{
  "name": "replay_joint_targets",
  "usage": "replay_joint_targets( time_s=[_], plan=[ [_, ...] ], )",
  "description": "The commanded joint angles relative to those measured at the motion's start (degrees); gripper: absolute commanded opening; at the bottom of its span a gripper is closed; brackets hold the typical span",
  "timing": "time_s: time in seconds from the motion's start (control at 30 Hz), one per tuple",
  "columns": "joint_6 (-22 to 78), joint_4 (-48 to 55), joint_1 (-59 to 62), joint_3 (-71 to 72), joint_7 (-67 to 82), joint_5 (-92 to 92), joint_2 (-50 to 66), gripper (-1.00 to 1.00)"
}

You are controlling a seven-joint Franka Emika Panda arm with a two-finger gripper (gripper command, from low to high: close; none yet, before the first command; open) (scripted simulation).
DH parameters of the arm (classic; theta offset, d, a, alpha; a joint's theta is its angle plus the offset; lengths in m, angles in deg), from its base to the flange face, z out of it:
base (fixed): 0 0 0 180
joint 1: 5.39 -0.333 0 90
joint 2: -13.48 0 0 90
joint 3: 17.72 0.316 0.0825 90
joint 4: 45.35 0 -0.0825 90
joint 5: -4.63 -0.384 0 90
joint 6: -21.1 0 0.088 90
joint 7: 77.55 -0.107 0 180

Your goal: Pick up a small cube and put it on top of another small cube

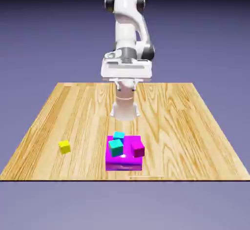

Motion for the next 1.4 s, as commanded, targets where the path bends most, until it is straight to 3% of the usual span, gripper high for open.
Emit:
replay_joint_targets(
  time_s=[0.0, 1.37],
  plan=[
    [0.3, 0.3, -1.2, -2.1, 0.9, 0.6, 0.1, 0.0],
    [10.6, 10.8, -50.0, -87.2, 35.8, 23.5, 4.3, 0.0]
  ],
)
